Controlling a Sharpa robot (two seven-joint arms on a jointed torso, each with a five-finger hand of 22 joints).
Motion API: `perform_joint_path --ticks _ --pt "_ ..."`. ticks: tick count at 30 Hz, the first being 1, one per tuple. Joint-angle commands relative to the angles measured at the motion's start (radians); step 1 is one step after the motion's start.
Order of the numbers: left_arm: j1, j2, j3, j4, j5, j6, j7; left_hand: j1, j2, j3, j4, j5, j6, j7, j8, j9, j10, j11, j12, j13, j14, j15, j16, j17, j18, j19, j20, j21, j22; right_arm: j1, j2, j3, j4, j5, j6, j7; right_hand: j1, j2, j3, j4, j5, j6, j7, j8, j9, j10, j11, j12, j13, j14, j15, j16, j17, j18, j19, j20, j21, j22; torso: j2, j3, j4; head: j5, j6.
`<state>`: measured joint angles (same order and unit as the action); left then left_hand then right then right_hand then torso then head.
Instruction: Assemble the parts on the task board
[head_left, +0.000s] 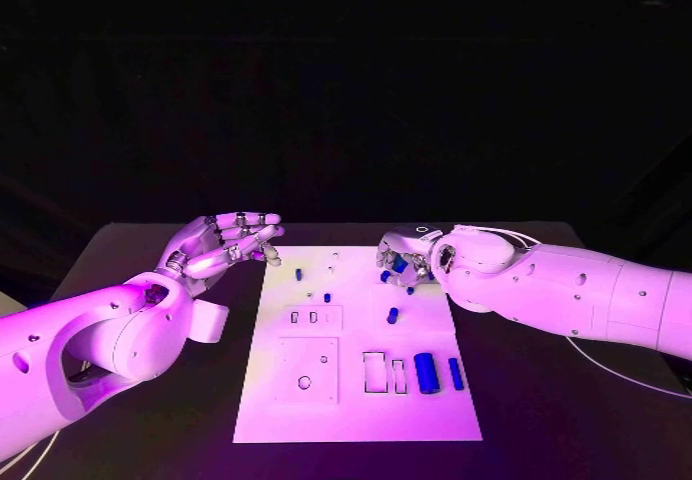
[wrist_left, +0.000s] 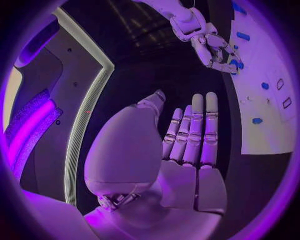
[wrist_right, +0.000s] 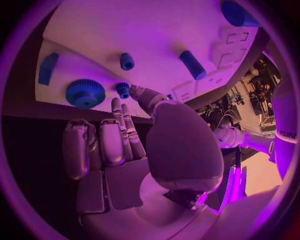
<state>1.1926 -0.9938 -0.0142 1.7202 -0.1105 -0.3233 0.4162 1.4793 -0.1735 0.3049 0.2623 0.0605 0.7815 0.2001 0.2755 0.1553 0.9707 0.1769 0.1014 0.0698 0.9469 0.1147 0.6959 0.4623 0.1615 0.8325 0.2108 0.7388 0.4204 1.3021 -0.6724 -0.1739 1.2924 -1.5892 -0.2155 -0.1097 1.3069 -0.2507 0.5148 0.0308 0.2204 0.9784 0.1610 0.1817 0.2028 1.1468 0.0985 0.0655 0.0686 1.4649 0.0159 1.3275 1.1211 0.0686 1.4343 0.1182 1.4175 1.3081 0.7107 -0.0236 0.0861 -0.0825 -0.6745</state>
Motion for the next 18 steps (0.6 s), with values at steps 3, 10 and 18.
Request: perform_joint_path --ticks 3,10,18 --pt "0.002 0.0 0.001 0.004 0.007 0.023 0.003 -0.003 -0.002 0.001 0.004 -0.006 -0.002 0.042 0.0 0.0 -0.002 0.005 -0.003 -0.001 -0.005 0.001 0.005 0.002 0.017 -0.006 0.0 0.006 0.002 -0.002 0.006 0.0 -0.006 -0.016 0.025 -0.004 0.007 0.019 0.012 0.007 -0.007 0.013 -0.003 0.011 0.006 0.016 -0.002 0.001 0.003 0.032 -0.001 0.009 0.001 -0.017 0.01 0.0 0.01 0.026 0.0 0.0011 0.0024 -0.003 -0.004" --pt "0.003 0.0 0.001 0.003 0.008 0.025 0.002 -0.003 -0.002 0.001 0.004 -0.006 -0.002 0.042 0.0 0.0 -0.002 0.005 -0.003 -0.001 -0.005 0.001 0.005 0.002 0.017 -0.006 0.0 0.006 0.002 -0.003 0.011 0.0 -0.008 -0.016 0.035 -0.003 0.017 0.043 0.055 0.017 -0.055 0.04 -0.012 0.031 0.023 0.054 -0.011 0.003 0.005 0.029 -0.008 0.018 -0.002 -0.021 0.017 -0.005 0.025 0.05 0.0 0.0022 0.0036 -0.004 -0.007" --pt "0.003 0.0 0.001 0.003 0.008 0.029 0.001 -0.002 0.0 0.001 0.004 -0.006 -0.002 0.042 0.0 0.0 -0.002 0.005 -0.003 0.0 -0.006 0.001 0.007 0.002 0.017 -0.008 0.0 0.009 0.005 -0.005 0.015 0.0 -0.016 -0.021 0.044 -0.008 0.023 0.052 0.073 0.015 -0.068 0.048 -0.015 0.04 0.033 0.068 -0.015 0.002 0.006 0.028 -0.012 0.022 -0.003 -0.022 0.019 -0.009 0.028 0.056 0.0 0.0029 0.0058 -0.005 -0.01"
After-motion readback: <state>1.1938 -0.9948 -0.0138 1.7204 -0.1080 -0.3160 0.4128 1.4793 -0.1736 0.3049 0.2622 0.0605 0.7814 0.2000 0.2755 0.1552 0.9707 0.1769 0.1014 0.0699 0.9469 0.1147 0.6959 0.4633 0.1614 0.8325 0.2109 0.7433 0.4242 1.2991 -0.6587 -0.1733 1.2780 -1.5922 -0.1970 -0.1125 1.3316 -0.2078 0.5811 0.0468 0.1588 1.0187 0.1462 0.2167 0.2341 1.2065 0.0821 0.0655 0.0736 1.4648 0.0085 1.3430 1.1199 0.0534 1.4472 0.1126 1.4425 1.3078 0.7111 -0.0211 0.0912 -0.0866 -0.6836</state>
